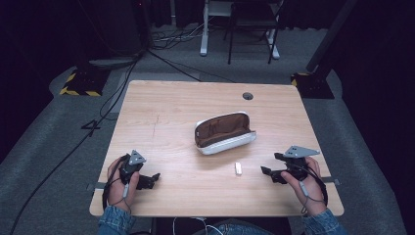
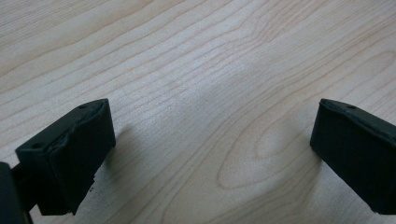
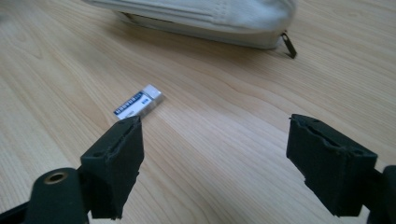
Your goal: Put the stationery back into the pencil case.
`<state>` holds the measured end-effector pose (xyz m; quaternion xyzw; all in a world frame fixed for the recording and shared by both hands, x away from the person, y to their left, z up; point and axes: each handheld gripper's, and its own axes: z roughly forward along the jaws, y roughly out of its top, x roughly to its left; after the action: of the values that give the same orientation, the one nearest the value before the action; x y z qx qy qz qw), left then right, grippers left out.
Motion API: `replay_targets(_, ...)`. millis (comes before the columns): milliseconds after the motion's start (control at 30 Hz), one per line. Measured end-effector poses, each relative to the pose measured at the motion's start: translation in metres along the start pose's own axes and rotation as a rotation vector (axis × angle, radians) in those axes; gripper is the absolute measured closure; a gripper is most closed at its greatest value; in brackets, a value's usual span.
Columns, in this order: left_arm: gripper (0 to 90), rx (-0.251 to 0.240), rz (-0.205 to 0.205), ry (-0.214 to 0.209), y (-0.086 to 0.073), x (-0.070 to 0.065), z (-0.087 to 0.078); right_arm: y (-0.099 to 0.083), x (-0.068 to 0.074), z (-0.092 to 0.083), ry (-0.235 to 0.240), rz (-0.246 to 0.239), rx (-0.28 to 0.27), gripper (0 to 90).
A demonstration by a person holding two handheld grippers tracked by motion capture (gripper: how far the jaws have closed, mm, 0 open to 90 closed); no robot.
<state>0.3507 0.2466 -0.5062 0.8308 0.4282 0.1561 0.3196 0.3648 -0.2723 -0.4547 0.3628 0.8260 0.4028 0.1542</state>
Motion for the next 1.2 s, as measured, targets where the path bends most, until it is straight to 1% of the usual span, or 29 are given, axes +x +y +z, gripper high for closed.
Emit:
replay_targets(100, 0.5, 0.000, -0.007, -0.003, 0.000, 0.000, 0.000, 0.004, 0.005, 0.005, 0.028, -0.026, 0.003, 17.2)
replay_targets(133, 0.5, 0.001, -0.001, -0.001, 0.000, 0.000, 0.000, 0.006, 0.009, 0.009, 0.041, -0.046, 0.000, 16.6)
replay_targets(267, 0.3, 0.002, -0.002, -0.002, 0.000, 0.000, 0.000, 0.009, 0.014, 0.014, 0.056, -0.058, -0.001, 16.5)
replay_targets(300, 0.2, 0.004, 0.000, -0.006, 0.000, 0.000, 0.000, 0.011, 0.017, 0.018, 0.061, -0.064, 0.003, 16.5)
replay_targets(433, 0.1, 0.006, -0.002, -0.009, 0.000, 0.000, 0.000, 0.013, 0.022, 0.024, 0.067, -0.065, 0.010, 17.8)
replay_targets(500, 0.1, 0.005, 0.003, -0.006, 0.000, 0.001, 0.000, 0.013, 0.025, 0.027, 0.074, -0.076, 0.016, 19.5)
replay_targets(567, 0.1, 0.003, 0.006, -0.005, 0.001, 0.001, 0.000, 0.014, 0.028, 0.032, 0.086, -0.082, 0.033, 22.7)
replay_targets(667, 0.1, 0.003, 0.007, -0.005, 0.001, 0.001, 0.001, 0.014, 0.030, 0.036, 0.086, -0.083, 0.045, 24.5)
replay_targets(700, 0.1, 0.003, 0.007, -0.006, 0.001, 0.001, 0.001, 0.014, 0.032, 0.039, 0.091, -0.083, 0.052, 27.9)
replay_targets(767, 0.1, 0.003, 0.007, -0.005, 0.001, 0.001, 0.001, 0.014, 0.033, 0.042, 0.092, -0.086, 0.051, 30.8)
replay_targets(867, 0.1, 0.003, 0.007, -0.005, 0.001, 0.001, 0.001, 0.014, 0.035, 0.045, 0.097, -0.083, 0.049, 32.4)
replay_targets(1000, 0.1, 0.003, 0.007, -0.005, 0.001, 0.001, 0.001, 0.014, 0.037, 0.055, 0.098, -0.074, 0.070, 33.4)
replay_targets(1033, 0.1, 0.003, 0.007, -0.005, 0.001, 0.001, 0.001, 0.014, 0.037, 0.055, 0.098, -0.074, 0.070, 33.4)
replay_targets(1200, 0.1, 0.003, 0.007, -0.005, 0.001, 0.001, 0.001, 0.014, 0.042, 0.065, 0.112, -0.076, 0.096, 37.8)
